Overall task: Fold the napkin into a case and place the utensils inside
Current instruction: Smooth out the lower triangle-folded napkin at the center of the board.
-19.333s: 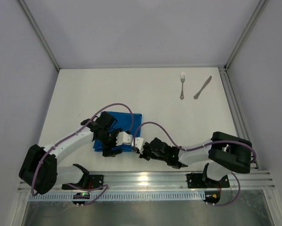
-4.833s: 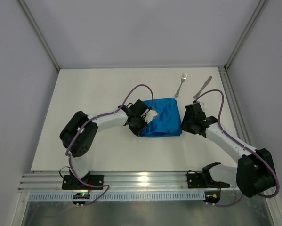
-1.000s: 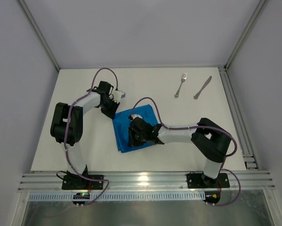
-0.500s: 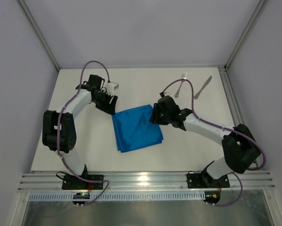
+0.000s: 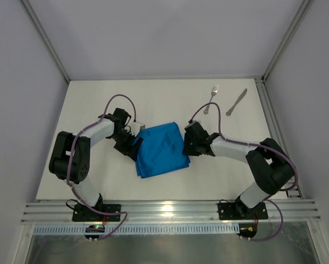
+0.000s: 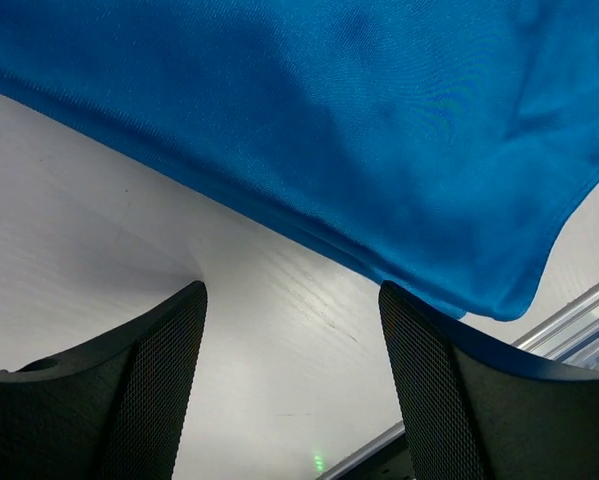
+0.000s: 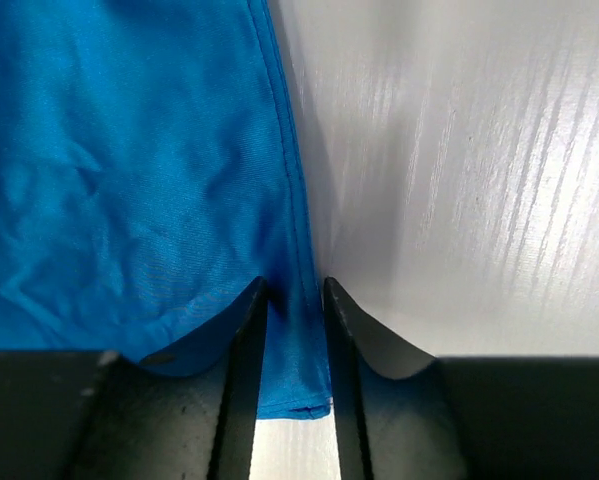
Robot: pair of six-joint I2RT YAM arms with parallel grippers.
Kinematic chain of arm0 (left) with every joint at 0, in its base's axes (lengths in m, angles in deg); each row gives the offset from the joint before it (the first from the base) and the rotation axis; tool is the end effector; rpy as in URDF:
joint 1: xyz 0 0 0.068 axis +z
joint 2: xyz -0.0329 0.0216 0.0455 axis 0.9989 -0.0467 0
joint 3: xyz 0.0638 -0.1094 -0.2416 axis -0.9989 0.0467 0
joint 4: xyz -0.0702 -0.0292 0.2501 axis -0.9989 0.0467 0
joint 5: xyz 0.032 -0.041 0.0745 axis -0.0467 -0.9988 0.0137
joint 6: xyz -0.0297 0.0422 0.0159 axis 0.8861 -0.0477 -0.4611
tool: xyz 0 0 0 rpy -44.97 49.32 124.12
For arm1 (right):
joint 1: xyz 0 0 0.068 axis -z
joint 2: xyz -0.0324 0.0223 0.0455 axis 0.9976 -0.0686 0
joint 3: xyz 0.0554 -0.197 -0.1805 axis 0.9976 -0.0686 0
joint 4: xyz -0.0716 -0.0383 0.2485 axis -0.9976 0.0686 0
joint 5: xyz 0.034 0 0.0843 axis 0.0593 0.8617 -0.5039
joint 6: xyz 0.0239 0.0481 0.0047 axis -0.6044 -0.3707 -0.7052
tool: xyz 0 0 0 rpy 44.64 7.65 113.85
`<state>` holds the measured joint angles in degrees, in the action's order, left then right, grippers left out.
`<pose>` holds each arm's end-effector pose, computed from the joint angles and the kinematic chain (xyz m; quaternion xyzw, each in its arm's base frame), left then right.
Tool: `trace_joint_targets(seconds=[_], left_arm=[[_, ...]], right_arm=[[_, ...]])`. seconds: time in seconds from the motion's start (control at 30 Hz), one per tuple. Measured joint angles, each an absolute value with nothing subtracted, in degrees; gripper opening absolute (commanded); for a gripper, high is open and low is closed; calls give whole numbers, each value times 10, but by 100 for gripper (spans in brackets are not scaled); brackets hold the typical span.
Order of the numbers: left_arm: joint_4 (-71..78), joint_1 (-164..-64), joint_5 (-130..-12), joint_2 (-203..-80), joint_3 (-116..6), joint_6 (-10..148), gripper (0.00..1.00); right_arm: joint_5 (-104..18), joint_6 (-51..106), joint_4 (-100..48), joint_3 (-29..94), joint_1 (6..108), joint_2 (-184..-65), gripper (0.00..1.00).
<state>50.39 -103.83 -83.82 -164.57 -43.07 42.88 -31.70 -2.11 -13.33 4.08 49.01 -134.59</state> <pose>0.2859 -0.0983 0.1654 0.2773 0.9408 -0.1851 0.0603 0.2429 0.1806 0.1565 0.0047 0.9595 0.1440 0.2423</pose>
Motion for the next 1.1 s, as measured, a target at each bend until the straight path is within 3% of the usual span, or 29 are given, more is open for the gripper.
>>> trace_joint_targets(seconds=[0.17,0.43,0.63,0.73,0.87,1.1], left_arm=[[491,-1050,-841,-1649,-431,443,70],[478,-1052,-851,-1649,-431,454,64],[475,-1052,-851,-1661,-431,454,38],[473,-1052,-848,-1664,-429,450,19],[474,-1052,-847,-1665,-424,443,1],[475,-1047,-847,-1665,-423,433,0]], right_arm=[[-329,-28,-164,21,490,-1339,21],[-339,-52,-182,-7,460,-1320,17],[-339,-70,-179,-27,431,-1300,17],[-340,-80,-182,-42,425,-1285,17],[-342,-86,-179,-58,424,-1267,20],[-337,-72,-153,-53,431,-1248,41]])
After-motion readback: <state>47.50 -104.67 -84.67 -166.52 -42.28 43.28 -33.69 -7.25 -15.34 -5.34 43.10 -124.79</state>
